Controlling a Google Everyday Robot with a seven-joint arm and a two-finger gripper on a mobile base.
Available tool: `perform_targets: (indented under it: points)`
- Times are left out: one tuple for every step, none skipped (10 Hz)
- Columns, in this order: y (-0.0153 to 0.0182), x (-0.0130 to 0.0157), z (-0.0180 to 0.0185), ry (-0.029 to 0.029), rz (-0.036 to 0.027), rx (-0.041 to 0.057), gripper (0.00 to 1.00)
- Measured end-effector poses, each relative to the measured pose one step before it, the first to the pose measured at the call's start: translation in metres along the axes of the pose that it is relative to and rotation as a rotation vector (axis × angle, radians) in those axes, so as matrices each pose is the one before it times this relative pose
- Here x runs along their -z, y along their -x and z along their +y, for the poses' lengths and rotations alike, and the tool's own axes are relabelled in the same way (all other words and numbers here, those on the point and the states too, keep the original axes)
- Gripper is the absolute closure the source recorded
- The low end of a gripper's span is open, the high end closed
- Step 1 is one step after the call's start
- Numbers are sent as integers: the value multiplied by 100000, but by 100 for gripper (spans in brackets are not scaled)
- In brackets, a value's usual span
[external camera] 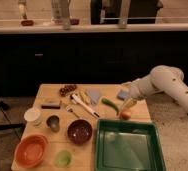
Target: Place eraser in purple bowl
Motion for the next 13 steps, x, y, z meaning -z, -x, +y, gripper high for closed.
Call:
perform_targets:
  points:
    - [2583,-1593,370,345,-158,2647,20]
    - [1611,-974,203,154,-461,1435,20]
    - [1253,-951,281,217,-529,598,20]
    - [1107,-813,216,621,-867,963,20]
    - [866,-769,167,885,-886,816,20]
    - [992,-891,150,1367,-1248,820,20]
    - [933,-889,38,1623,-1433,676,20]
    - [670,-830,27,1478,-1201,373,20]
    - [480,-493,-18,762,-331,734,20]
    - [646,-593,-16,767,-206,1011,20]
    - [1018,-712,-97,596,-91,1770,20]
    - [685,-557,-90,219,499,1524,20]
    - [572,-444,-87,365,221,1369,20]
